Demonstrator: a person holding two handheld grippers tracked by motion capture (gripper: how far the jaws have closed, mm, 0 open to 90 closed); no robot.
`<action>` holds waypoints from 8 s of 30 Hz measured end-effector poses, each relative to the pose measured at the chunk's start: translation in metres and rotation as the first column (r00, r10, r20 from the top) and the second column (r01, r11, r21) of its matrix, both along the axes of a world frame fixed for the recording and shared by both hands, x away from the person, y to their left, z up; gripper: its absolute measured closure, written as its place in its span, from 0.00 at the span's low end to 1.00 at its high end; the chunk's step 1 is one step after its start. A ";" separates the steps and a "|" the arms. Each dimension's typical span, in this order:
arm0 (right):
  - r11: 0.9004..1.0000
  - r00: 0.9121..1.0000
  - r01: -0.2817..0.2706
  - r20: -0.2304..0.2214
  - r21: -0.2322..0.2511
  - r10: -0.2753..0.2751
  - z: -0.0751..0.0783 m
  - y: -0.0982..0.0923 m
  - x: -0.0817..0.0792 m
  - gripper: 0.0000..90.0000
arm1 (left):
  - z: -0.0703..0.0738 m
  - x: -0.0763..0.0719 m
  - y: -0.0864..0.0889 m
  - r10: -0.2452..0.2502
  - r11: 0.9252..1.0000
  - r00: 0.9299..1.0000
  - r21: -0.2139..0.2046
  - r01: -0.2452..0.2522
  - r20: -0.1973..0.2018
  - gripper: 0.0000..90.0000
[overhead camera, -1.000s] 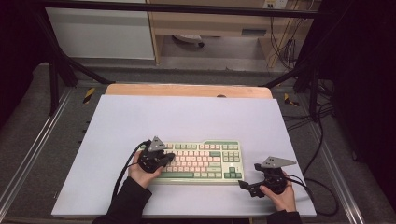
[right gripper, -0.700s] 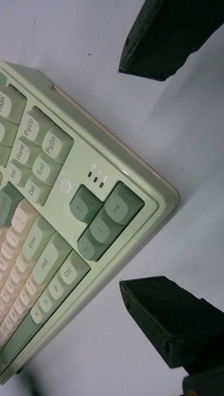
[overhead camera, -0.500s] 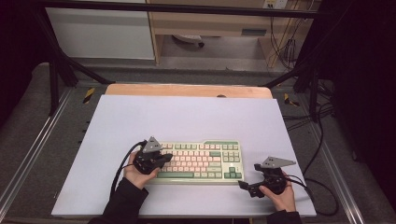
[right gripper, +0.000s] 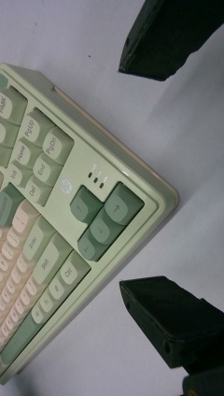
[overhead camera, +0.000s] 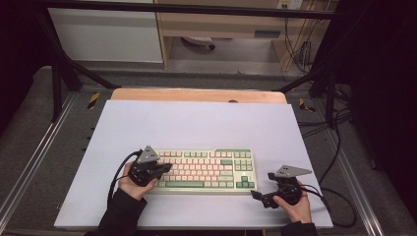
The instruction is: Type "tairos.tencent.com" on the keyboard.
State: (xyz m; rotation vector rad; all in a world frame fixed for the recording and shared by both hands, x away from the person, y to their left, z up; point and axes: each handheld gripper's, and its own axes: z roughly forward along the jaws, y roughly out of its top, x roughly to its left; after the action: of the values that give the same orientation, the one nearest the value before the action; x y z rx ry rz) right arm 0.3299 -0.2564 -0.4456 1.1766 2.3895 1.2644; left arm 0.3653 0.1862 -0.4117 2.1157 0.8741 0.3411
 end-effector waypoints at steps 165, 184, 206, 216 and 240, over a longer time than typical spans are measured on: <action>0.991 0.991 -0.134 0.004 -0.014 0.134 0.013 0.182 0.069 1.00 | -0.009 -0.006 0.028 0.017 1.000 1.000 -0.014 -0.017 0.013 1.00; 0.988 0.988 -0.155 0.022 -0.009 0.155 0.029 0.174 0.061 1.00 | -0.007 -0.007 0.030 0.018 1.000 1.000 -0.019 -0.017 0.018 1.00; 0.989 0.989 -0.148 0.015 0.007 0.148 0.040 0.133 0.047 1.00 | -0.003 -0.009 0.024 0.010 1.000 0.999 -0.017 -0.010 0.033 1.00; 0.990 0.990 -0.142 0.007 0.010 0.142 0.038 0.116 0.037 1.00 | 0.001 -0.008 0.019 0.016 1.000 0.999 -0.019 -0.016 0.044 1.00; 0.991 0.992 -0.127 -0.004 0.030 0.128 0.029 0.099 0.027 1.00 | -0.004 0.011 -0.015 0.006 1.000 0.999 0.016 -0.006 0.038 1.00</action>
State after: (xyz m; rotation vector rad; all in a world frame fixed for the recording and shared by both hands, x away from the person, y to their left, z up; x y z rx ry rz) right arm 0.3570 -0.1573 -0.4162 1.0510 2.4937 1.3402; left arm 0.3762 0.1714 -0.4162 2.1154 0.8587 0.3915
